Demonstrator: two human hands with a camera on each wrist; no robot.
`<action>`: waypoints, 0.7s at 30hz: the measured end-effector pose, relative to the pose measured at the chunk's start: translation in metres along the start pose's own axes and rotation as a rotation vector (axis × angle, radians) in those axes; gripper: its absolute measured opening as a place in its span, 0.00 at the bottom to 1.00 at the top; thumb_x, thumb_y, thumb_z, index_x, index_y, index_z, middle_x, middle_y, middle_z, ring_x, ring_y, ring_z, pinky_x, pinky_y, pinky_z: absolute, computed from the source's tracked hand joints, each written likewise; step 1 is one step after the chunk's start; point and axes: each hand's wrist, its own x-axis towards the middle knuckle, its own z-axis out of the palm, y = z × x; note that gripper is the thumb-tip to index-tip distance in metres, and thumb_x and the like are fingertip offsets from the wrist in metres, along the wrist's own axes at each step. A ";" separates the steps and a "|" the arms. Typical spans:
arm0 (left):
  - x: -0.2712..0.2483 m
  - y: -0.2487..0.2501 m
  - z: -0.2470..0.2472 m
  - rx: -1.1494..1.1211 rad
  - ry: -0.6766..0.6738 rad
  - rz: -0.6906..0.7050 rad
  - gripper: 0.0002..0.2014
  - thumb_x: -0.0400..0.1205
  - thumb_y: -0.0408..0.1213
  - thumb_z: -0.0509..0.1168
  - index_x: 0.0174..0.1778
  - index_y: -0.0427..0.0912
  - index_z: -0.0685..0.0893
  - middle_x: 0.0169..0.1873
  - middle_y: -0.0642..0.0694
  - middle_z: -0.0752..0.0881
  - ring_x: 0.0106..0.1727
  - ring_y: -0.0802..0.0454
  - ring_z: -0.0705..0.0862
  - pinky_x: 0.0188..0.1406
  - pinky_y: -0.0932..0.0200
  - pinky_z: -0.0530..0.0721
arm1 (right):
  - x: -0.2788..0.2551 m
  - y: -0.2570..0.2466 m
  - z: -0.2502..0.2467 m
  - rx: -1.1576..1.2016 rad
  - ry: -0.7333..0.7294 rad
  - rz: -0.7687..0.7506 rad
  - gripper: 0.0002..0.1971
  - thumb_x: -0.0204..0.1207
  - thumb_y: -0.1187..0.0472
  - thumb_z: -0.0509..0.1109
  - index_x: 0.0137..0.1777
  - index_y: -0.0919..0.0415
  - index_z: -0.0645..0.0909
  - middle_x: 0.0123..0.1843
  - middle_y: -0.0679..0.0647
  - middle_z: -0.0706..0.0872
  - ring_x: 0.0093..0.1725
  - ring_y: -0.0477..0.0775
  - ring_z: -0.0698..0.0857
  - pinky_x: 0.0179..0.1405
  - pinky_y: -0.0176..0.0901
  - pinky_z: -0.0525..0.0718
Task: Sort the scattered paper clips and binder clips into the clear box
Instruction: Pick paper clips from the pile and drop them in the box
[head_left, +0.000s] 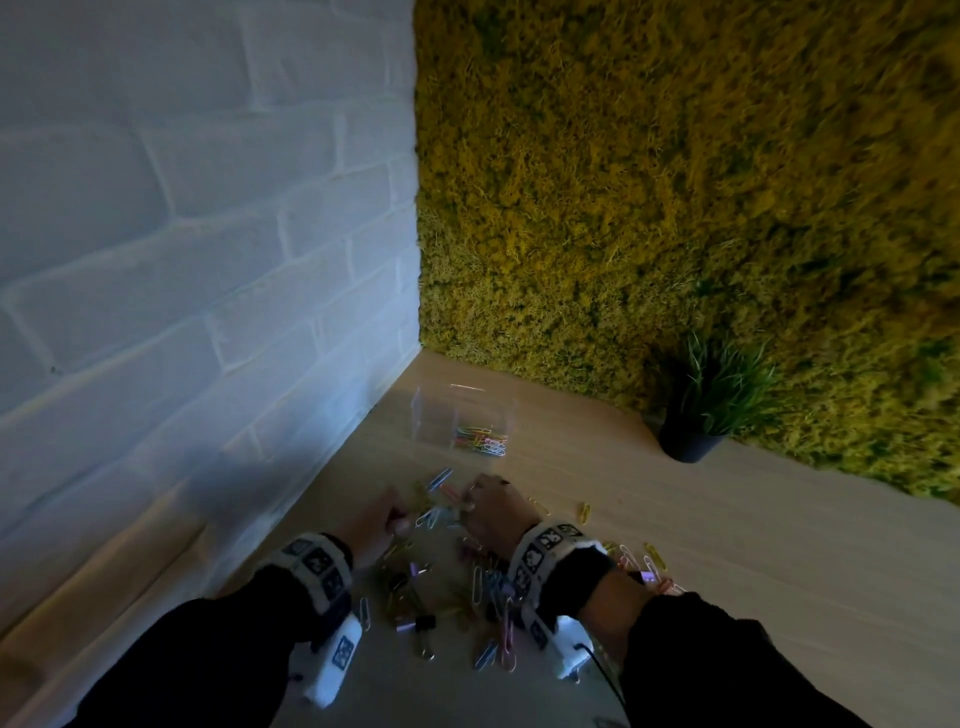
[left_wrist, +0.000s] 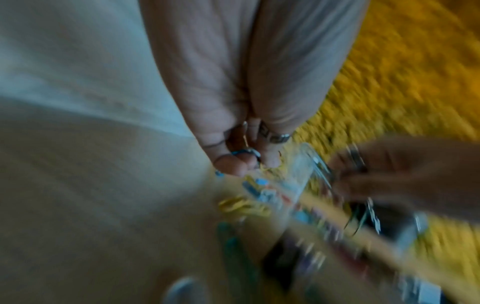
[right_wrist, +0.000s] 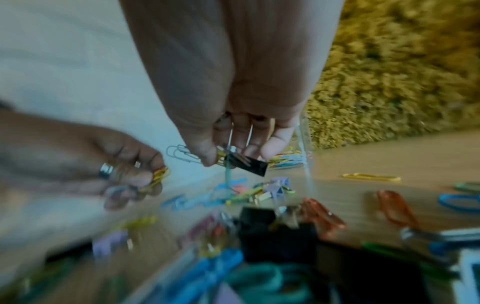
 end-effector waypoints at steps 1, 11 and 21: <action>0.002 -0.002 -0.006 -0.127 -0.031 0.008 0.06 0.84 0.28 0.56 0.42 0.41 0.69 0.32 0.49 0.70 0.35 0.52 0.71 0.35 0.62 0.68 | -0.002 0.003 -0.006 0.144 0.039 0.017 0.15 0.82 0.64 0.57 0.56 0.74 0.79 0.57 0.69 0.83 0.58 0.64 0.81 0.55 0.51 0.77; 0.008 0.003 -0.036 -1.423 -0.126 -0.178 0.07 0.78 0.20 0.58 0.38 0.31 0.81 0.21 0.44 0.77 0.23 0.55 0.76 0.18 0.69 0.76 | -0.007 0.024 -0.017 0.829 -0.153 0.096 0.05 0.81 0.66 0.63 0.45 0.59 0.71 0.34 0.48 0.76 0.27 0.36 0.78 0.24 0.21 0.76; 0.020 0.006 -0.027 -0.596 -0.104 -0.255 0.24 0.86 0.38 0.50 0.21 0.46 0.63 0.09 0.54 0.63 0.12 0.60 0.58 0.17 0.69 0.54 | -0.009 0.022 -0.005 1.418 -0.271 0.359 0.21 0.81 0.69 0.55 0.24 0.61 0.65 0.14 0.46 0.67 0.16 0.43 0.64 0.20 0.34 0.63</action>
